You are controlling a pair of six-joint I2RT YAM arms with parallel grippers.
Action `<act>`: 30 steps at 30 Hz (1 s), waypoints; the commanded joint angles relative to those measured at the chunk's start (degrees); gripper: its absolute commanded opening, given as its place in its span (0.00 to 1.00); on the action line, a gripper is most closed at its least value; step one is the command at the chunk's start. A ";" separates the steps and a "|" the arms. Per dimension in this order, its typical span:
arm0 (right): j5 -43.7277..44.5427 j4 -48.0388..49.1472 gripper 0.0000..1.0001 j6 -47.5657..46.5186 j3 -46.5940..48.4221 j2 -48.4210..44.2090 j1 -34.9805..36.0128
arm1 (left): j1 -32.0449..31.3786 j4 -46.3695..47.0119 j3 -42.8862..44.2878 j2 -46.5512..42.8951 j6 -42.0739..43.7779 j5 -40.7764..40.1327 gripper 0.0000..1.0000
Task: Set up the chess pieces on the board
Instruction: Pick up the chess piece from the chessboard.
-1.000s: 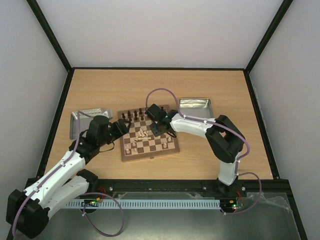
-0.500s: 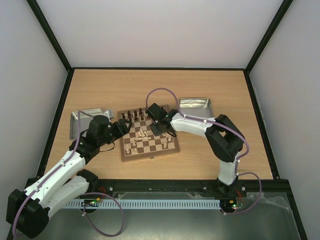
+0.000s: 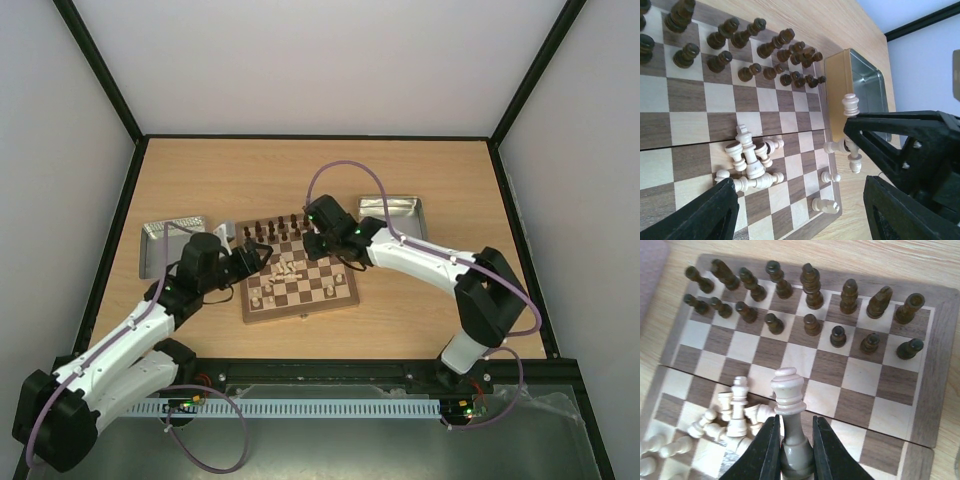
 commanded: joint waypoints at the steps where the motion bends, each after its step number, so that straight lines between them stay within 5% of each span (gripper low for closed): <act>1: -3.33 2.71 0.13 4.13 -1.61 -4.05 -0.20 | -1.02 4.31 -0.71 0.56 -1.30 2.02 0.70; 8: -7.78 5.95 0.14 12.45 -2.00 -10.77 -0.19 | -2.94 10.84 -2.47 0.21 -8.93 3.37 0.68; 15: -14.19 11.27 0.16 17.68 -2.34 -17.88 -0.19 | -3.33 28.55 -9.23 -2.89 -44.25 6.02 0.75; 21: -20.16 16.13 0.17 20.29 -3.10 -19.70 -0.11 | -3.66 37.21 -7.26 2.02 -63.55 9.94 0.80; 30: -23.60 19.68 0.17 20.91 -4.87 -20.89 -0.11 | -5.54 44.70 -4.49 8.67 -74.42 8.91 0.78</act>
